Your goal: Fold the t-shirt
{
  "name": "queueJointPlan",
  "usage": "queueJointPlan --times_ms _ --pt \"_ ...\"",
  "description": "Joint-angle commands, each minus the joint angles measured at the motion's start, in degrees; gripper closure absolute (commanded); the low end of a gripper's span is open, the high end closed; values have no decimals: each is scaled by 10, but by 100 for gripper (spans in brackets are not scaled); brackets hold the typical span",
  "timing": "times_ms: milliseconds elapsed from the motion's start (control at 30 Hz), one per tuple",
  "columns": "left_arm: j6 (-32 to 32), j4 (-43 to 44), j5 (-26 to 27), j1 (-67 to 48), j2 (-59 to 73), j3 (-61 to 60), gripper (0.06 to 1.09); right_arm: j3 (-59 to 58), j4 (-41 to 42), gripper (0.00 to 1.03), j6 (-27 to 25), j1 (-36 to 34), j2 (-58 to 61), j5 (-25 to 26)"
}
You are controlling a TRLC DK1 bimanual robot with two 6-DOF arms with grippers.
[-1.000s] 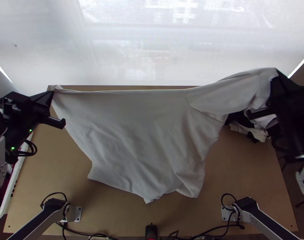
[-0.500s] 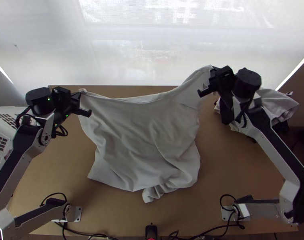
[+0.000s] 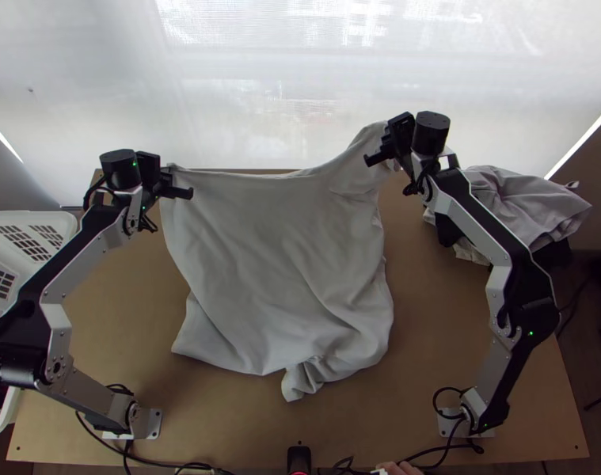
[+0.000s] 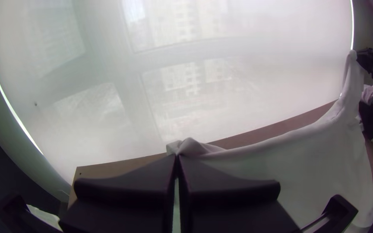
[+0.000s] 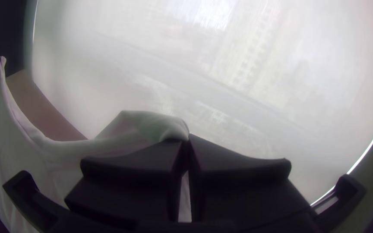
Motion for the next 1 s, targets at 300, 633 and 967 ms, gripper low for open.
queueJointPlan --times_ms 300,633,967 --pt "-43 22 -15 5 245 174 105 181 -4 100 22 -23 195 2" --pt "-43 29 -27 16 342 267 105 315 -6 100 27 -24 298 12" --pt "-47 27 -34 19 398 325 105 323 -5 100 48 -20 311 15"
